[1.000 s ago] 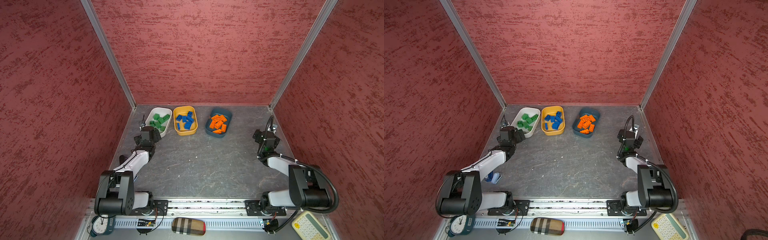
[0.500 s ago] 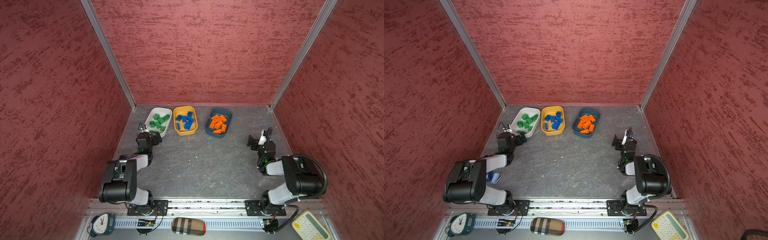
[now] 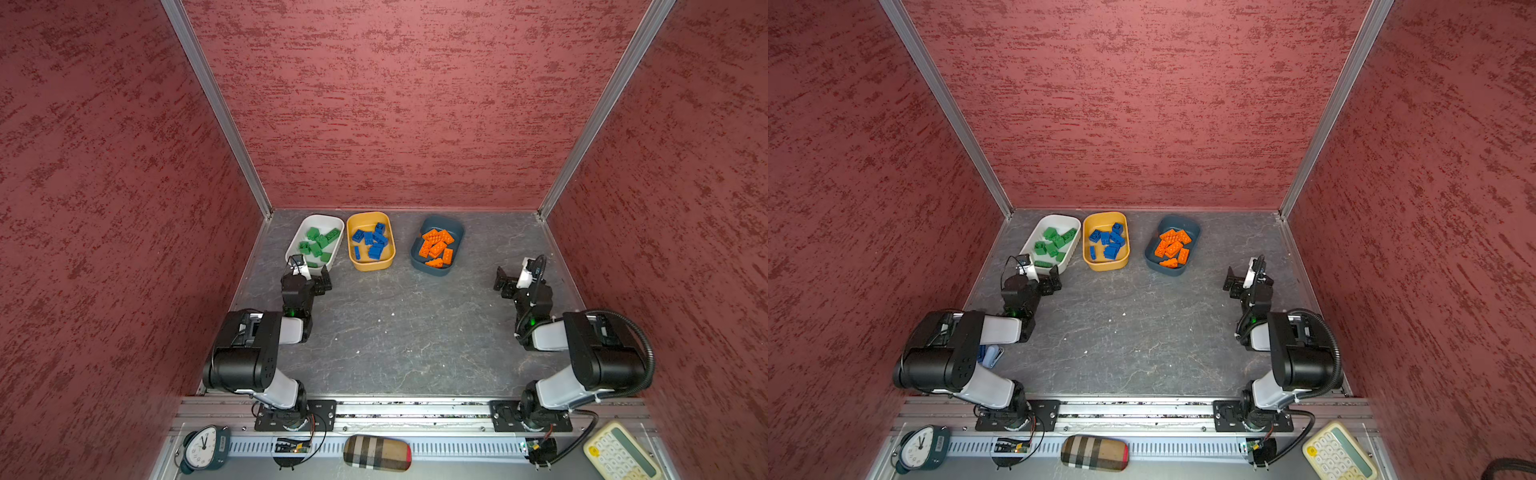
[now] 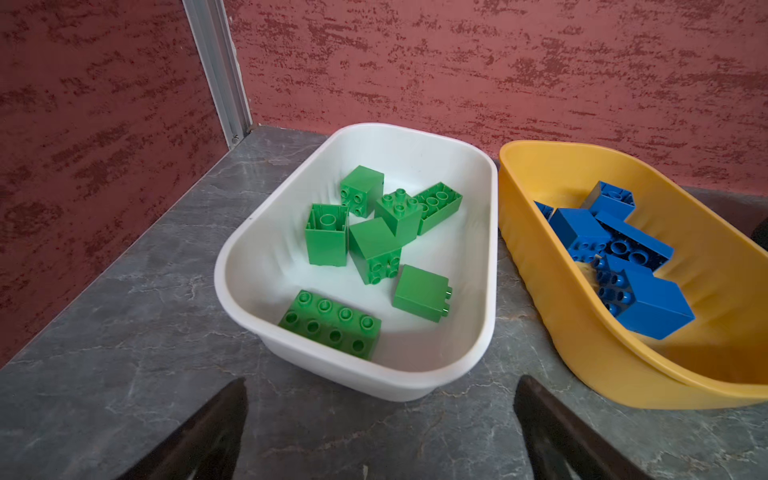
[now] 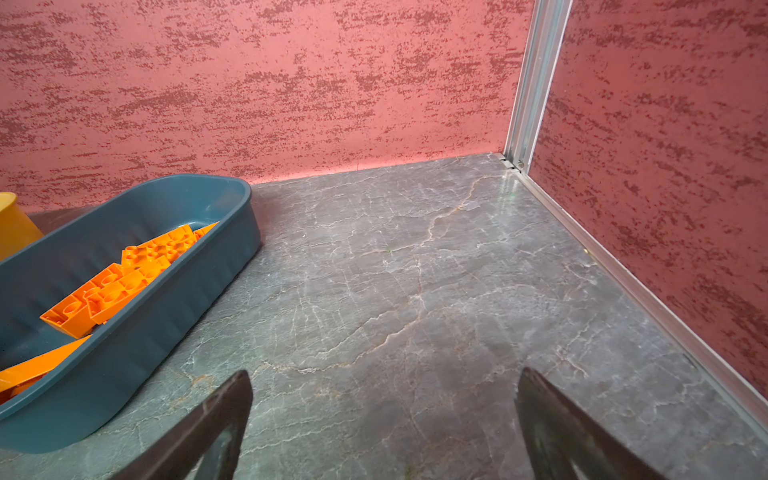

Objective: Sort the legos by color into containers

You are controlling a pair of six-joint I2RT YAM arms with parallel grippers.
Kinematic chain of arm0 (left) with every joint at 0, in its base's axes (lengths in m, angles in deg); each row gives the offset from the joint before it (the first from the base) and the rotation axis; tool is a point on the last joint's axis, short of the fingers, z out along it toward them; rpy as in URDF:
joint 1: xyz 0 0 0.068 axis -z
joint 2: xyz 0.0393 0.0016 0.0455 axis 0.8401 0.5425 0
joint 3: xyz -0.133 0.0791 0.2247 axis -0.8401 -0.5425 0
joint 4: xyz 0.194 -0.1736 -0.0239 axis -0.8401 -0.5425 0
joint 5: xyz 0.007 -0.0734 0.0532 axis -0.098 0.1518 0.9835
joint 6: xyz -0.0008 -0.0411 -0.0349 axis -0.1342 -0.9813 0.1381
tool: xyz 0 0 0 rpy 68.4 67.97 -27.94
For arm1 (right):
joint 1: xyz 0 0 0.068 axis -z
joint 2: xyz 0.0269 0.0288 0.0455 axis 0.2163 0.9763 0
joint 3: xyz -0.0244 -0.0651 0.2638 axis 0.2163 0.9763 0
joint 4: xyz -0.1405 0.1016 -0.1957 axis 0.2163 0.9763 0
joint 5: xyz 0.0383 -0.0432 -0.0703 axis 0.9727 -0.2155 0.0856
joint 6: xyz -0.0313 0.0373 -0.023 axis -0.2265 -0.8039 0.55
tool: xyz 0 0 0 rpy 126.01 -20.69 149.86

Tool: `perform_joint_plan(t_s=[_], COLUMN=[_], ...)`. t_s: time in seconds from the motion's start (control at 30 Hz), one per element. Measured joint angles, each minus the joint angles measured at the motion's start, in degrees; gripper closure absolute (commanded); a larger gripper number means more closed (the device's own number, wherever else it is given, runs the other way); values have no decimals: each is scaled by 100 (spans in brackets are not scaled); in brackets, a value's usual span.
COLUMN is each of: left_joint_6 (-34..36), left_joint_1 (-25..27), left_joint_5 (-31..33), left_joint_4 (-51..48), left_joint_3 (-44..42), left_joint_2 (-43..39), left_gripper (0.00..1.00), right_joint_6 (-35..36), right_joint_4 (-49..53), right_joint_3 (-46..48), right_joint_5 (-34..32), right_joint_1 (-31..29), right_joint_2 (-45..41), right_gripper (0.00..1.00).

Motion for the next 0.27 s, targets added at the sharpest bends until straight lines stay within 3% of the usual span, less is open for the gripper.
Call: perform_joint_plan(t_s=[0.27], left_joint_6=[-2], left_joint_1=[0], left_joint_5=[214], left_joint_4=[55], left_joint_3=[0], left_joint_2=[0], left_gripper=[0], right_joint_6=[0], right_joint_4=[2], right_joint_3=[0], right_joint_5=[2], right_joint_1=[0], right_joint_2=[0], right_gripper=[1])
